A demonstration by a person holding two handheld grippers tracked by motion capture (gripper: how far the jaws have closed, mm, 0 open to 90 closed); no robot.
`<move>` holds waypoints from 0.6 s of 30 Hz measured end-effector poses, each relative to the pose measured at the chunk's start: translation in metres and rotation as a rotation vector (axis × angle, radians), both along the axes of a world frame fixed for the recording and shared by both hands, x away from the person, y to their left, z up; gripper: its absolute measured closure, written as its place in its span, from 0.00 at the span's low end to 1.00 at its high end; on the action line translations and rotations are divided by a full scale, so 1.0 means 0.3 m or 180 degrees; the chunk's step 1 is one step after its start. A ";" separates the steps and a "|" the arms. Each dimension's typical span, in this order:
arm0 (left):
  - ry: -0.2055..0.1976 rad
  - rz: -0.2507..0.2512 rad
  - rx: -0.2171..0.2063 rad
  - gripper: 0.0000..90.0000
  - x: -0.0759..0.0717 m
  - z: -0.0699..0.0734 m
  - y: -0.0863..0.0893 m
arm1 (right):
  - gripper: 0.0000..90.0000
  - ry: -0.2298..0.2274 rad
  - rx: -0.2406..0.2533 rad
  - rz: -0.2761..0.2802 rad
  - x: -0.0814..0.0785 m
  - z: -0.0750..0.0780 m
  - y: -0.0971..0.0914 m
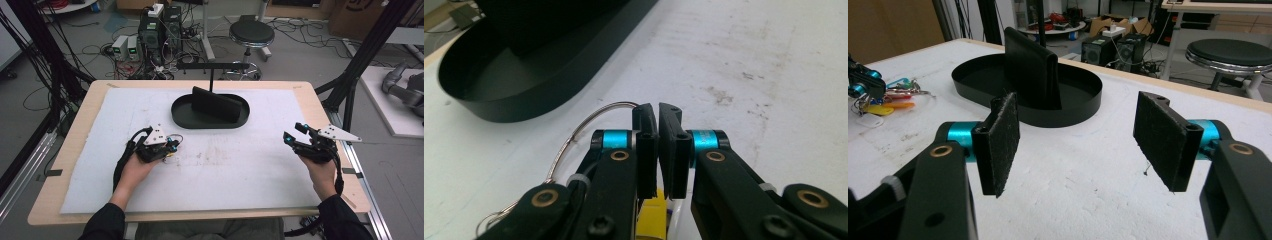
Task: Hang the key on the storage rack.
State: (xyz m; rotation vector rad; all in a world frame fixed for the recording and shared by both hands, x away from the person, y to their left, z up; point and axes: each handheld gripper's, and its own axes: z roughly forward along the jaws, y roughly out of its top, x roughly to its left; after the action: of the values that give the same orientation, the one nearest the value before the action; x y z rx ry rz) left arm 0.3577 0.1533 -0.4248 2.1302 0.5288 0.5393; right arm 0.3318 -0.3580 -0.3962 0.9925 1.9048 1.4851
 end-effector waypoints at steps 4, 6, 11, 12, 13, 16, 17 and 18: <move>-0.0032 0.0088 -0.0004 0.95 0.002 0.003 0.007 | 0.40 0.0011 0.0012 -0.0012 0.000 0.000 -0.002; -0.0041 0.0103 -0.0005 0.95 0.002 0.003 0.006 | 0.40 0.0010 0.0013 -0.0015 0.000 0.000 -0.002; -0.0132 0.0180 0.0078 0.95 -0.001 0.007 0.005 | 0.40 0.0008 0.0024 -0.0020 0.001 0.000 -0.003; -0.0153 0.0206 0.0064 0.95 -0.002 0.008 0.006 | 0.40 0.0000 0.0026 -0.0026 0.001 0.000 -0.004; -0.0190 0.0239 0.0075 0.95 -0.003 0.011 0.008 | 0.40 -0.0001 0.0025 -0.0025 0.000 0.000 -0.004; -0.0232 0.0345 0.0036 0.95 -0.004 0.017 0.020 | 0.40 0.0005 0.0034 -0.0029 0.000 0.001 -0.006; -0.0253 0.0386 0.0041 0.95 -0.004 0.018 0.023 | 0.40 0.0004 0.0037 -0.0028 0.000 0.001 -0.006; -0.0264 0.0416 0.0040 0.95 -0.003 0.020 0.028 | 0.40 0.0003 0.0041 -0.0030 0.000 0.001 -0.006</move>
State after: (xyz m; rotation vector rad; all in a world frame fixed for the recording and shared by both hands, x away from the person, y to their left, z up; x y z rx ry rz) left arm 0.3567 0.1616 -0.4188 2.0851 0.6221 0.7025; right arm 0.3318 -0.3598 -0.3959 1.0066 1.8909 1.4938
